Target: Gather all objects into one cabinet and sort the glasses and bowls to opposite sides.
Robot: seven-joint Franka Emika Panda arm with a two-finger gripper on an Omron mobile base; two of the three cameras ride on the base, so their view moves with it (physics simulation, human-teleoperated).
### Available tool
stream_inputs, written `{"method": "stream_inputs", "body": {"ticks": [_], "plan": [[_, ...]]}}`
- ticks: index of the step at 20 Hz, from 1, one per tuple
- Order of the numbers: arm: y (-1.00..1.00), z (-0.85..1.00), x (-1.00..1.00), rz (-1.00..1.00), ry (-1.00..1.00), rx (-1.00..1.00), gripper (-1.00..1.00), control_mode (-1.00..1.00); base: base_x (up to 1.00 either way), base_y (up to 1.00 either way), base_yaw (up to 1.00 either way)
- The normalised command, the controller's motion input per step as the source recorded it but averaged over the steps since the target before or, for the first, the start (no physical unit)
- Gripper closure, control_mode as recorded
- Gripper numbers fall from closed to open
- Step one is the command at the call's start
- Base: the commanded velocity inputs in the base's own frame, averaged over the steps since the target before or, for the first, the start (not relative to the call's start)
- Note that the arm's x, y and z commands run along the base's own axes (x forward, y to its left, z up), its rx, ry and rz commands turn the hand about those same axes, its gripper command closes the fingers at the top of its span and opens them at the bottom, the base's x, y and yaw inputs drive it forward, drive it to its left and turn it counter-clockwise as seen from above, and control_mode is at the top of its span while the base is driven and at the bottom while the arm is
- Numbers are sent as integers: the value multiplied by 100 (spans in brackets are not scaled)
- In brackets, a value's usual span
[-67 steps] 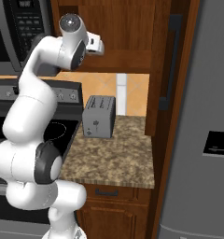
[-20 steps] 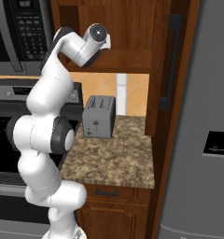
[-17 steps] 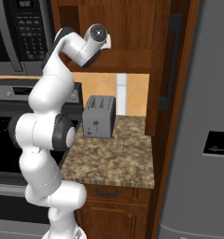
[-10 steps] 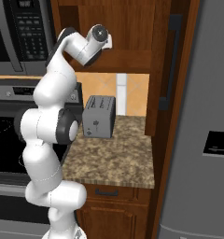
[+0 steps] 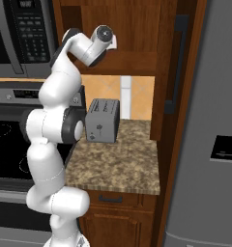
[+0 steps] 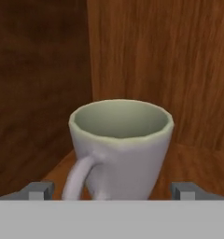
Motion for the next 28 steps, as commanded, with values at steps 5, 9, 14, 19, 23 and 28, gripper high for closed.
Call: {"method": "stream_inputs", "body": {"ticks": [5, 9, 14, 19, 23, 28], "plan": [[6, -2, 20, 0, 0, -1, 100, -100, 0, 0, 0], [0, -1, 12, 0, -1, 0, 100, -100, 0, 0, 0], [0, 0, 8, 0, -4, 0, 100, -100, 0, 0, 0], [0, 0, 0, 0, -8, 0, 100, -100, 0, 0, 0], [0, 0, -2, 0, -12, 0, 100, -100, 0, 0, 0], [-7, -7, -47, 0, -9, -1, 100, -100, 0, 0, 0]]}}
